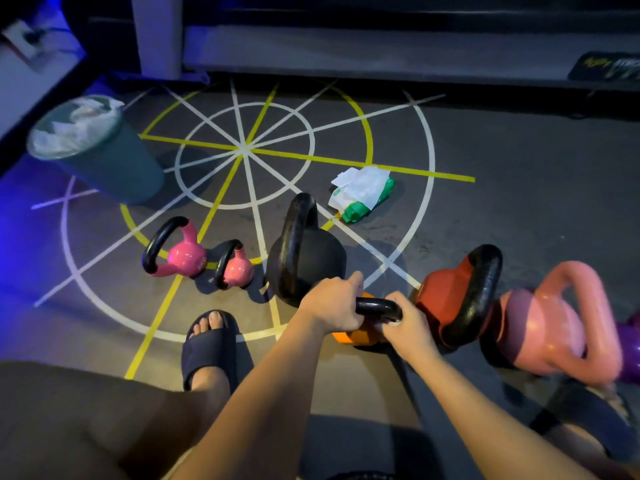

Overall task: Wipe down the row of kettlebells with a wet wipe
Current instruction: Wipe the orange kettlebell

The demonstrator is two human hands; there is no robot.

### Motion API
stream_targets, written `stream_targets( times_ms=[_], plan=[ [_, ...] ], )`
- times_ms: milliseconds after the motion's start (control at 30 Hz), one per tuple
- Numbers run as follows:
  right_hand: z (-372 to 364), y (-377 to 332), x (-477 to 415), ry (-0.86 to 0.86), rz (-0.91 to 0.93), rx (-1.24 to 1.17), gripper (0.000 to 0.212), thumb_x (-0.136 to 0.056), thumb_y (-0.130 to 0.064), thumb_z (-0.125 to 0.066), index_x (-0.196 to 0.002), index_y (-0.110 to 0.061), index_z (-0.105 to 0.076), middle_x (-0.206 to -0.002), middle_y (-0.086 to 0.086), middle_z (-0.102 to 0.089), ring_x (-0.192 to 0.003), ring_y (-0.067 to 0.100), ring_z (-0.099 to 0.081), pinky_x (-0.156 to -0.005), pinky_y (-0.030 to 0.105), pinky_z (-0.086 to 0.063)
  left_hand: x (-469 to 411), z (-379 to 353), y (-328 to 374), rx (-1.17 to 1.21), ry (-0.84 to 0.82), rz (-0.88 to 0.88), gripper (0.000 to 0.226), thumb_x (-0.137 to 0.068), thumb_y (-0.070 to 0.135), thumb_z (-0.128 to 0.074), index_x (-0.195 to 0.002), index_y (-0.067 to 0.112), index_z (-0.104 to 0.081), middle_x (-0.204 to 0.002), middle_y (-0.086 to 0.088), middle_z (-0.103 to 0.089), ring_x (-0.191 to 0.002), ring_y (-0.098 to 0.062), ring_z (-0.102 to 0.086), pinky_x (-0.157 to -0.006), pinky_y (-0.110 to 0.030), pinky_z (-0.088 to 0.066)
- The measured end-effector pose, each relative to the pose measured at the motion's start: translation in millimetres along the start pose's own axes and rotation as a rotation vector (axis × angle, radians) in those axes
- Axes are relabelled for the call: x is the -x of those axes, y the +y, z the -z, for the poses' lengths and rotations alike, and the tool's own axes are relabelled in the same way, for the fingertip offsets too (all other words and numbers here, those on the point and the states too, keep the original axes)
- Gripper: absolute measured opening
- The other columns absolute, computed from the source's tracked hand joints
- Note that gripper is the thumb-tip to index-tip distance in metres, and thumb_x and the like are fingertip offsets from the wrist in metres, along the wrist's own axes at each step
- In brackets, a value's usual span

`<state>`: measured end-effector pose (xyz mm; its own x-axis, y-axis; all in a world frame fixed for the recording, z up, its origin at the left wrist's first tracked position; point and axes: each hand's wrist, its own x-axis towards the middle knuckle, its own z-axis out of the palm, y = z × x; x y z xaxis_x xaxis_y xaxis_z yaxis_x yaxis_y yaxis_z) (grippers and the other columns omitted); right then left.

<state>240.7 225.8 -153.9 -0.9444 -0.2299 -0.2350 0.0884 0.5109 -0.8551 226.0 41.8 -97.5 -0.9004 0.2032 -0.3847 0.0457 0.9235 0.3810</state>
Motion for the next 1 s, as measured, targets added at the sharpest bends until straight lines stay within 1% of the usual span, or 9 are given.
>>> stream_targets(
  times_ms=[133, 233, 300, 367, 533, 633, 767, 900, 1000],
  plan=[
    [-8, 6, -2, 0.065, -0.213, -0.202, 0.021, -0.072, -0.026, -0.074, -0.075, -0.022, -0.053, -0.068, -0.001, -0.060, -0.069, 0.020, -0.059, -0.065, 0.032, -0.053, -4, -1, 10, -0.053, 0.033, -0.024, 0.034, -0.075, 0.031, -0.068, -0.094, 0.025, -0.041, -0.068, 0.002, -0.059, -0.060, -0.021, -0.057, -0.058, -0.039, -0.053],
    [-13, 0, -10, 0.145, -0.308, -0.314, 0.021, -0.084, -0.017, -0.061, -0.068, -0.019, -0.048, -0.062, -0.002, -0.054, -0.067, 0.017, -0.052, -0.059, 0.028, -0.045, -9, 1, 14, -0.052, 0.038, -0.021, 0.035, -0.077, 0.030, -0.070, -0.094, 0.026, -0.040, -0.069, 0.002, -0.060, -0.060, -0.020, -0.058, -0.054, -0.035, -0.050],
    [-10, -4, -11, 0.146, -0.296, -0.283, 0.020, -0.078, -0.017, -0.060, -0.065, -0.016, -0.045, -0.061, 0.000, -0.050, -0.064, 0.017, -0.048, -0.058, 0.033, -0.042, -10, 1, 14, -0.033, 0.028, -0.016, 0.035, -0.077, 0.029, -0.072, -0.094, 0.026, -0.040, -0.070, 0.002, -0.060, -0.062, -0.018, -0.058, -0.054, -0.033, -0.051],
    [-4, -9, -10, 0.084, -0.225, -0.161, 0.020, -0.069, -0.021, -0.063, -0.066, -0.012, -0.045, -0.056, -0.001, -0.050, -0.059, 0.020, -0.048, -0.054, 0.035, -0.041, -10, 1, 8, 0.001, 0.009, -0.005, 0.034, -0.077, 0.029, -0.072, -0.093, 0.027, -0.041, -0.072, 0.002, -0.062, -0.064, -0.017, -0.059, -0.059, -0.036, -0.056],
    [11, -41, -22, -0.156, 0.016, 0.265, 0.025, -0.076, -0.014, -0.071, -0.068, -0.023, -0.049, -0.065, -0.003, -0.055, -0.066, 0.018, -0.053, -0.053, 0.029, -0.037, -7, 10, -2, 0.067, -0.009, -0.010, 0.026, -0.080, 0.025, -0.067, -0.094, 0.021, -0.045, -0.075, 0.000, -0.062, -0.068, -0.018, -0.059, -0.064, -0.039, -0.053],
    [21, -46, -23, -0.304, -0.034, 0.331, 0.035, -0.077, -0.018, -0.073, -0.092, -0.033, -0.045, -0.084, -0.008, -0.056, -0.080, 0.015, -0.056, -0.058, 0.024, -0.038, -5, 7, 1, 0.056, 0.004, -0.025, 0.027, -0.081, 0.028, -0.066, -0.095, 0.022, -0.044, -0.074, 0.000, -0.063, -0.066, -0.019, -0.059, -0.065, -0.040, -0.054],
    [36, -49, -12, -0.385, -0.179, 0.197, 0.052, -0.083, -0.019, -0.067, -0.117, -0.026, -0.028, -0.099, -0.001, -0.050, -0.083, 0.013, -0.056, -0.063, 0.024, -0.041, 0, 7, 10, -0.032, 0.049, -0.034, 0.033, -0.080, 0.029, -0.069, -0.097, 0.024, -0.041, -0.073, 0.002, -0.061, -0.064, -0.017, -0.060, -0.066, -0.041, -0.057],
    [52, -47, -4, -0.538, -0.241, 0.420, 0.035, -0.086, -0.024, -0.062, -0.109, -0.027, -0.035, -0.095, 0.007, -0.063, -0.081, 0.021, -0.065, -0.070, 0.039, -0.053, 10, -2, 24, -0.084, 0.099, -0.097, 0.041, -0.081, 0.037, -0.073, -0.099, 0.023, -0.040, -0.074, 0.003, -0.061, -0.064, -0.020, -0.061, -0.062, -0.040, -0.057],
    [56, -54, -2, -0.706, -0.196, 0.626, 0.042, -0.089, -0.019, -0.063, -0.118, -0.021, -0.032, -0.102, 0.007, -0.064, -0.091, 0.024, -0.066, -0.082, 0.038, -0.054, 23, -4, 10, -0.082, 0.121, -0.115, 0.038, -0.081, 0.034, -0.074, -0.099, 0.024, -0.041, -0.081, 0.006, -0.057, -0.075, -0.020, -0.061, -0.073, -0.040, -0.054]
  ],
)
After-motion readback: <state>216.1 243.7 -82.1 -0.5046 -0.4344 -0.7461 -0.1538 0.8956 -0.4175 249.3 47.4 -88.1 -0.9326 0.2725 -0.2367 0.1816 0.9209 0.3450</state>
